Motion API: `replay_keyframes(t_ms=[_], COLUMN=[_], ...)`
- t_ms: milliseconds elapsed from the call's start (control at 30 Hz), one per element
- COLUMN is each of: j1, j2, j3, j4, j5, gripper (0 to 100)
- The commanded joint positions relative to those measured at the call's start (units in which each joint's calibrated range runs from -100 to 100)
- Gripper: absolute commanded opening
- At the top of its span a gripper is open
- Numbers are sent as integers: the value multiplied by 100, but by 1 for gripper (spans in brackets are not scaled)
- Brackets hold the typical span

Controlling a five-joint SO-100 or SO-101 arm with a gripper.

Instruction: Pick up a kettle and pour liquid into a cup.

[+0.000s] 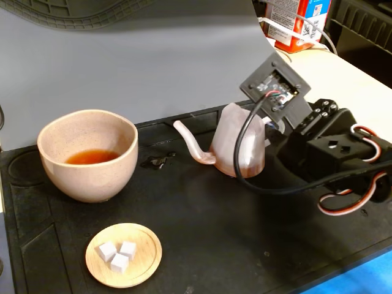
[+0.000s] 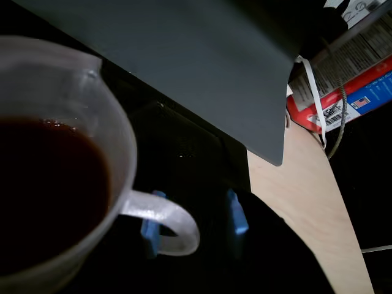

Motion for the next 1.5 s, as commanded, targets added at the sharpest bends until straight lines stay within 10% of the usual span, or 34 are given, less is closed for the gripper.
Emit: replay_keyframes(t_ms=[0,633,967,1333,1467], j1=[-50,95,-171,-278,-278], j2=[-59,-2056,-7303,-12005,-12150], j3=[-160,2099,4595,4686,4858], j4=[-31,-100,-14,6843,7137], j5=[-14,-239,-885,-2155,-2402], gripper=[14,13,1,1,1])
